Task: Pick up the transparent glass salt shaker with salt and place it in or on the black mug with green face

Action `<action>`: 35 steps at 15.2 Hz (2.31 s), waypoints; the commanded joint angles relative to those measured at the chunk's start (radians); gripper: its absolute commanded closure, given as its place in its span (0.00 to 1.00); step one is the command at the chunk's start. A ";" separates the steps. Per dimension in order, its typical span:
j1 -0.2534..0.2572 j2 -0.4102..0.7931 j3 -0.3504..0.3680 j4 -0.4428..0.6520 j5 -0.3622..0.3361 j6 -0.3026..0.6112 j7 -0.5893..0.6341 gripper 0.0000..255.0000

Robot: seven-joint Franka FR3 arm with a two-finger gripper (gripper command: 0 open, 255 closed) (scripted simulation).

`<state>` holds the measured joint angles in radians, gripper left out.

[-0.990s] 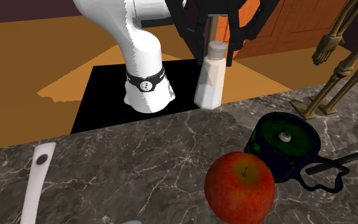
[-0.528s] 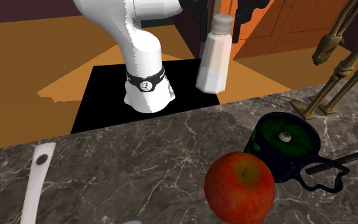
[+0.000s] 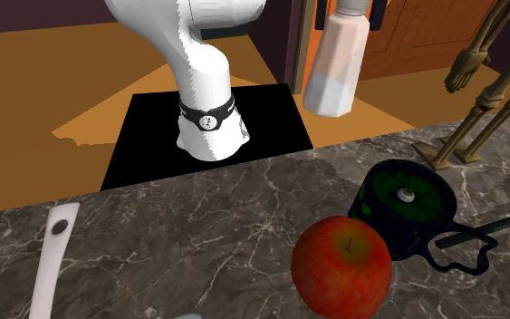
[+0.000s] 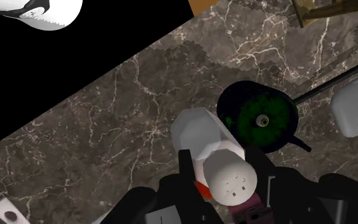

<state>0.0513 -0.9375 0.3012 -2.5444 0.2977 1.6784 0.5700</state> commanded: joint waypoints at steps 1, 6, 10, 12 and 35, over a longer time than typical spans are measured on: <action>-0.010 0.075 0.031 0.059 0.009 0.022 0.022 1.00; -0.043 0.269 0.119 0.227 0.012 0.067 0.093 1.00; -0.074 0.426 0.193 0.378 -0.013 0.085 0.161 1.00; -0.077 0.443 0.203 0.381 -0.016 0.099 0.169 1.00; -0.065 0.474 0.258 0.148 0.017 0.365 0.153 1.00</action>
<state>-0.0135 -0.4635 0.5591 -2.3958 0.3141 2.0414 0.7229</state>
